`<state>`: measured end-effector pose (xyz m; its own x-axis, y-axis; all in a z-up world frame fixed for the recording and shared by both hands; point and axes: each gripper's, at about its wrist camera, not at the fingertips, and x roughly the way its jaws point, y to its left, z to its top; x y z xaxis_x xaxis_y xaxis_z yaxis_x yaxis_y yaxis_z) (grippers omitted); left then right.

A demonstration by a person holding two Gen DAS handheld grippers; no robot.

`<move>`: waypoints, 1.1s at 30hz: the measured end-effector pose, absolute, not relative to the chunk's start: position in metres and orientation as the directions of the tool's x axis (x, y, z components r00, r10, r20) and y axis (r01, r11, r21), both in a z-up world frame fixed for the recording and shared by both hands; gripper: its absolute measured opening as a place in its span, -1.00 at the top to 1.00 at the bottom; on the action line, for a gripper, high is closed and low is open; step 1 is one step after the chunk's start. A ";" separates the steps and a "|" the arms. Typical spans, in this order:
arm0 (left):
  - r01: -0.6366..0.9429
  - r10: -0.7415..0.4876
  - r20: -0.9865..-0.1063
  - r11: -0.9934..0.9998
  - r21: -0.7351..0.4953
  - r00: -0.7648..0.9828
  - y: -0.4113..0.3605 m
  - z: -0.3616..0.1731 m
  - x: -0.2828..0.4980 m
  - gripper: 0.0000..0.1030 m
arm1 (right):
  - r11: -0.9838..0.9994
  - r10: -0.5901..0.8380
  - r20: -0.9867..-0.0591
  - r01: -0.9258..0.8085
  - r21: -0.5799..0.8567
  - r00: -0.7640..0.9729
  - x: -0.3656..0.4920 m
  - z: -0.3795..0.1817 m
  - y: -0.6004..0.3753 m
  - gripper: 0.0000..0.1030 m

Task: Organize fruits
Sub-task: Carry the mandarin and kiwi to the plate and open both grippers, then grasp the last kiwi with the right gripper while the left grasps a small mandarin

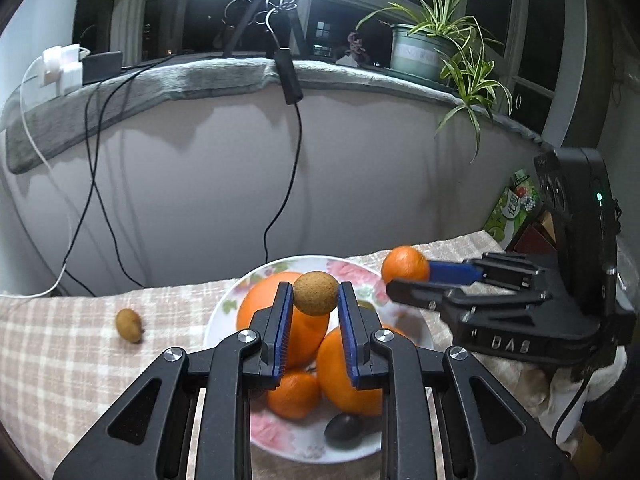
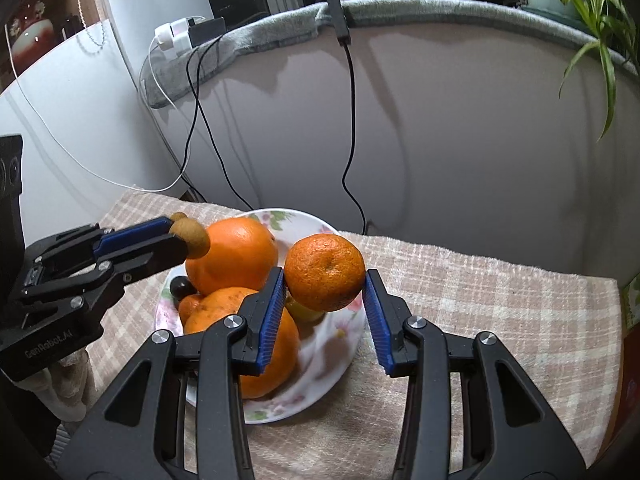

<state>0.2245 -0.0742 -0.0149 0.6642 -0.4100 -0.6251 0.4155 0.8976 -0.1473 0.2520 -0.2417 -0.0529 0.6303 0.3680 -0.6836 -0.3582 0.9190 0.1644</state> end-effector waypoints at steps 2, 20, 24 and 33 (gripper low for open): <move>0.420 -0.413 -0.625 0.895 -0.147 0.662 -0.078 -0.015 0.226 0.59 | 0.918 0.372 -0.687 -0.358 0.172 0.624 0.252 -0.056 -0.244 0.20; 0.411 -0.414 -0.613 0.898 -0.155 0.673 -0.076 -0.011 0.222 0.32 | 0.916 0.375 -0.678 -0.365 0.166 0.632 0.243 -0.053 -0.243 -0.36; 0.397 -0.409 -0.609 0.903 -0.164 0.680 -0.068 -0.009 0.217 0.32 | 0.917 0.373 -0.672 -0.366 0.160 0.640 0.240 -0.048 -0.242 -0.36; 0.374 -0.394 -0.601 0.913 -0.165 0.695 -0.050 -0.004 0.200 0.18 | 0.916 0.374 -0.665 -0.370 0.156 0.646 0.227 -0.042 -0.234 -0.36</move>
